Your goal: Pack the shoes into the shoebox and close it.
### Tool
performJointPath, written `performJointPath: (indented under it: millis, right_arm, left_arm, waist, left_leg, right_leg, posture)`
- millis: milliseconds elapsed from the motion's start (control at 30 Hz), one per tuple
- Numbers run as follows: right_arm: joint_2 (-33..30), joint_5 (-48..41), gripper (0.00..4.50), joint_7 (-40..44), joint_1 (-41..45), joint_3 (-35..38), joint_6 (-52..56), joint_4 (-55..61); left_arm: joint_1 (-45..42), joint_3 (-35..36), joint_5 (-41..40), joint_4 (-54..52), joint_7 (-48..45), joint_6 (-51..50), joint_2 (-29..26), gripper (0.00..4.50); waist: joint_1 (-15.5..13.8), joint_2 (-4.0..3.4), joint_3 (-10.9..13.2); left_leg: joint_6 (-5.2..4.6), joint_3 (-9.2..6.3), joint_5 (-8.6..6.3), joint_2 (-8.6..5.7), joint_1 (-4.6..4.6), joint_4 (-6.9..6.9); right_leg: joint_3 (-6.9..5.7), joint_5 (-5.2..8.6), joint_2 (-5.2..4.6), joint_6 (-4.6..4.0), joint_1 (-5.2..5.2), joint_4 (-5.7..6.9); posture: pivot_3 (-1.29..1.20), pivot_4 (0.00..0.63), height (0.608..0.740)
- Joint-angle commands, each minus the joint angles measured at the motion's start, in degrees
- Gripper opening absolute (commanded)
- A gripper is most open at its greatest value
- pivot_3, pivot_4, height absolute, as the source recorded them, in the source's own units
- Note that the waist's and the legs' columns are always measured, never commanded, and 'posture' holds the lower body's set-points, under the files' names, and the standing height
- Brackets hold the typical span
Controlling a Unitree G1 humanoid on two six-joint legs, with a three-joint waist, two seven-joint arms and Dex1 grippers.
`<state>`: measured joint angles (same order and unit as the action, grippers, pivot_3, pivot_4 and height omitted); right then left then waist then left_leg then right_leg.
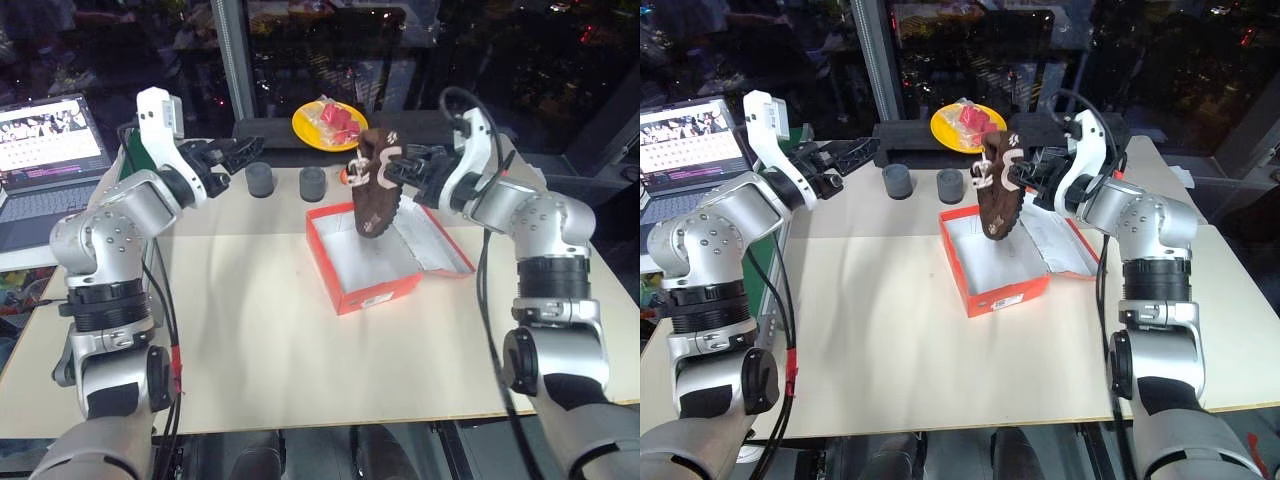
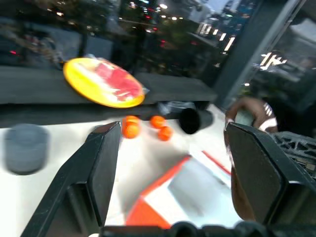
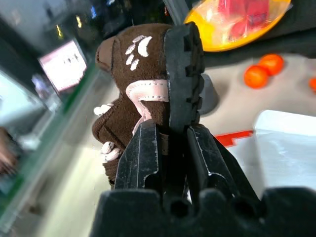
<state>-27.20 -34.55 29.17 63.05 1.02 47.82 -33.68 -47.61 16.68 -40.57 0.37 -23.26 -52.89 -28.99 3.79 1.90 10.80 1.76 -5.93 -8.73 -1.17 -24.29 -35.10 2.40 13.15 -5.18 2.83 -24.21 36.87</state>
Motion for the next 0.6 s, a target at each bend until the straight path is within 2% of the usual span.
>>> performJointPath:
  millis: [33, 133, 267, 600]
  right_arm:
    - [0.8, 9.8, 0.27, 10.2, 4.5, -6.0, -10.5, -12.1]
    - [1.8, 16.9, 0.27, 16.5, 6.7, -10.2, -16.9, -23.1]
    - [2.4, 24.3, 0.27, 21.5, 8.5, -13.4, -23.0, -31.1]
    - [4.5, 34.1, 0.27, 27.7, 12.2, -14.8, -26.9, -37.3]
  left_arm:
    - [3.6, -2.1, 0.7, -8.3, -0.7, 0.8, -1.1, 3.6]
    - [6.5, -1.3, -0.4, -13.2, 0.8, 0.9, -0.5, 3.6]
    - [8.6, 0.9, -1.4, -16.2, 4.0, 0.3, 0.5, 3.6]
    - [20.6, 1.3, 0.2, -24.6, 9.0, 0.6, 1.2, 3.6]
  waist:
    - [0.0, 0.0, 0.0]
    - [-0.1, 0.01, 0.0]
    - [-0.2, -0.01, 0.0]
    - [0.2, -0.01, 0.0]
  left_leg:
    - [0.0, -0.01, 0.0, 0.0, -0.01, 0.0]
    - [0.01, -0.01, 0.0, 0.0, -0.03, 0.0]
    - [0.02, -0.01, 0.0, -0.02, -0.04, -0.07]
    - [0.04, 0.01, 0.01, -0.02, 0.13, -0.08]
  right_leg:
    - [0.0, -0.01, -0.01, 0.01, -0.01, 0.0]
    - [0.0, -0.02, -0.01, 0.02, -0.03, -0.02]
    - [0.01, -0.04, -0.02, 0.03, -0.03, 0.01]
    - [0.08, -0.05, 0.0, 0.04, 0.04, 0.16]
  posture:
    - [0.0, 0.15, 0.74]
    - [0.0, 0.15, 0.74]
    - [0.0, 0.15, 0.74]
    - [0.0, 0.15, 0.74]
